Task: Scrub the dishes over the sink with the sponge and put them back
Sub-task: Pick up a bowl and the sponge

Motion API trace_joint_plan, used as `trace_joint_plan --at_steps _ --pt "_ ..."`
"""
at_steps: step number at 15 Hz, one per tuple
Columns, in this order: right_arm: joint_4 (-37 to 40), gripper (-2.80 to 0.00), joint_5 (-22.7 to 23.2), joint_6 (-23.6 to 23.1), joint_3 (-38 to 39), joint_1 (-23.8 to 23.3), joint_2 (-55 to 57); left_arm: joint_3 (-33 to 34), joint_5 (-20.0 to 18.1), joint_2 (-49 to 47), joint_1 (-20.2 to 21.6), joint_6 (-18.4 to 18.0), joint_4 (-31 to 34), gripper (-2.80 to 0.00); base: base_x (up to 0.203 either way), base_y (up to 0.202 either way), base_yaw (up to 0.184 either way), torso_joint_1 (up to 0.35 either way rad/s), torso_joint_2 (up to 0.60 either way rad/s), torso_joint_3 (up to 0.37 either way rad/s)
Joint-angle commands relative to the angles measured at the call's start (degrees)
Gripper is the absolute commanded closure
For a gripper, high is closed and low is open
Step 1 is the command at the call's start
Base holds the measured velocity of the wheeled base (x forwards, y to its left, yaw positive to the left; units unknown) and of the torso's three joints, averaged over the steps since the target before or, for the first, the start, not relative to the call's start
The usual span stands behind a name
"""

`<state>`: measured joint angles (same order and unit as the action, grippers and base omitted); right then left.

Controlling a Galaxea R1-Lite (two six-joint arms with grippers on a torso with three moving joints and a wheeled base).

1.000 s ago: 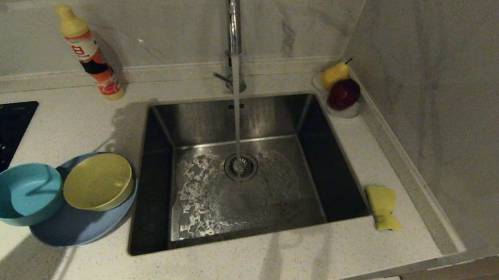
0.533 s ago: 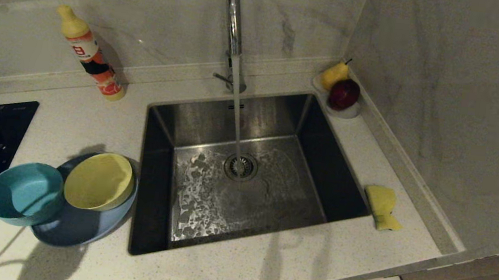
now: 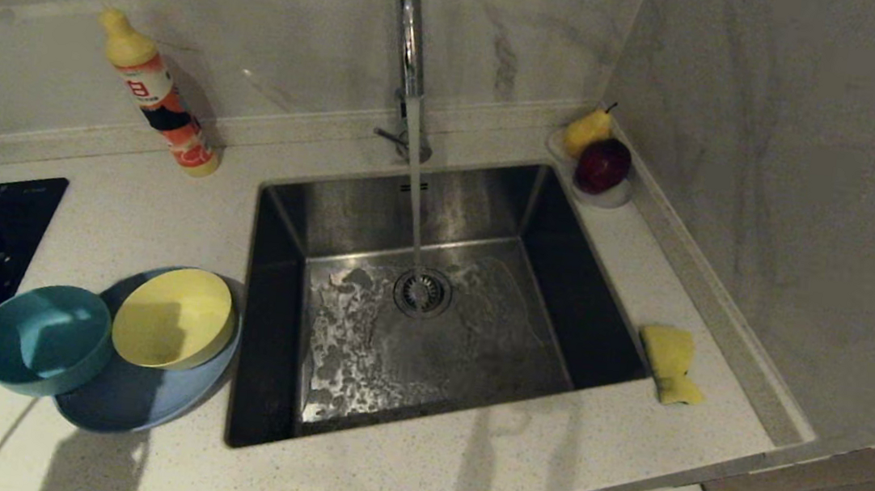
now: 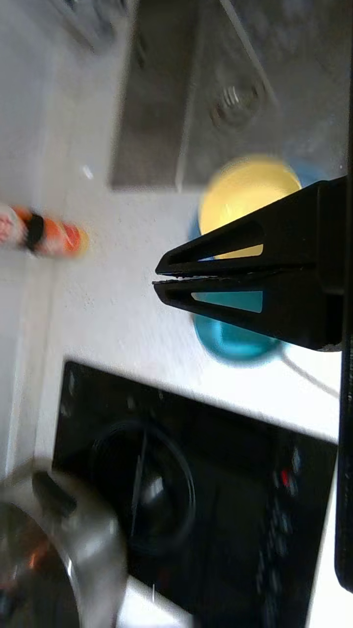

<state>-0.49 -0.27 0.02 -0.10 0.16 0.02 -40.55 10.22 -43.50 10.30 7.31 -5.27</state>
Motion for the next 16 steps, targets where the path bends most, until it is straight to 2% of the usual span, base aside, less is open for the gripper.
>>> trace_joint_plan --at_steps 1,4,6,8,14,16 --pt "-0.04 0.00 0.00 -0.02 0.01 0.02 -0.05 0.78 -2.58 -0.44 6.39 -3.23 0.77 0.00 0.000 0.000 0.000 0.000 0.00 0.000" --pt "-0.04 0.00 0.00 -0.02 0.01 0.02 -0.11 3.47 -9.79 -0.98 13.87 -9.14 2.84 0.00 0.000 0.000 0.000 0.000 0.00 0.000" --pt "-0.04 0.00 0.00 -0.02 0.01 0.02 -0.02 4.55 -11.67 -4.52 17.40 -13.52 5.17 0.00 0.000 0.000 0.000 0.000 0.00 0.000" --pt "-0.04 0.00 0.00 -0.02 0.01 0.02 -0.11 4.60 -13.23 -8.15 17.90 -14.08 5.85 0.00 0.000 0.000 0.000 0.000 0.00 0.000" --pt "-0.04 0.00 0.00 -0.02 0.01 0.02 -0.02 5.14 -14.13 -15.47 17.91 -14.30 7.81 0.00 0.000 0.000 0.000 0.000 0.00 0.000" --pt "-0.04 0.00 0.00 -0.02 0.01 0.02 -0.11 4.39 -17.20 -17.34 17.91 -14.12 7.90 0.00 0.000 0.000 0.000 0.000 0.00 0.000"
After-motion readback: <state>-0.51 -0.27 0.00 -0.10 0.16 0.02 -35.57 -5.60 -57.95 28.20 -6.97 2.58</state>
